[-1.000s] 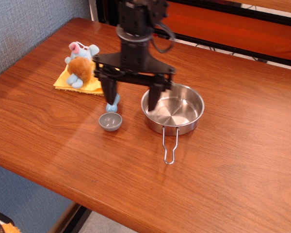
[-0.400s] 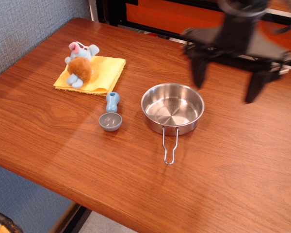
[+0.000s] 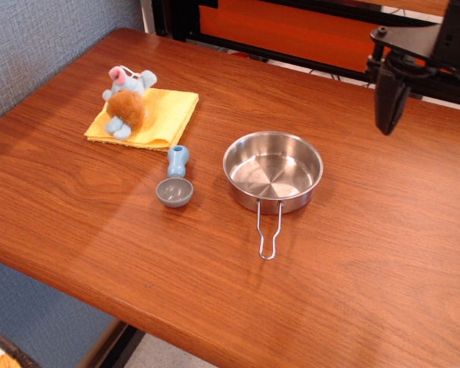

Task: Move the spoon to in between yellow cloth and the silver pot.

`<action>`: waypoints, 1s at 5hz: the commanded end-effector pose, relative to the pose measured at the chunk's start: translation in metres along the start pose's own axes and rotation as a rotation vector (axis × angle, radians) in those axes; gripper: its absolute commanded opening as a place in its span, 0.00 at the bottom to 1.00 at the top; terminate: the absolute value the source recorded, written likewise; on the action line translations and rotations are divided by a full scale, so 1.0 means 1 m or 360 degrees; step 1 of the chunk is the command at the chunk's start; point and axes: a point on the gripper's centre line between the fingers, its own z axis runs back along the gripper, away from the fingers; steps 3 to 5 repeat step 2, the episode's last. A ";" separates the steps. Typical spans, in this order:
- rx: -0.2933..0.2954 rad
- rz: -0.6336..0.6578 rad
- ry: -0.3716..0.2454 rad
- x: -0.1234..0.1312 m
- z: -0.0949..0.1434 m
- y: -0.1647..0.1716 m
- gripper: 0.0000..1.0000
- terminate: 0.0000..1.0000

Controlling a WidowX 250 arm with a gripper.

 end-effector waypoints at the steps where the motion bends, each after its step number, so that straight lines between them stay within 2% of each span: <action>1: -0.0042 0.0011 -0.0055 -0.023 0.029 0.000 1.00 0.00; 2: -0.0042 0.0011 -0.0055 -0.023 0.029 0.000 1.00 1.00; 5: -0.0042 0.0011 -0.0055 -0.023 0.029 0.000 1.00 1.00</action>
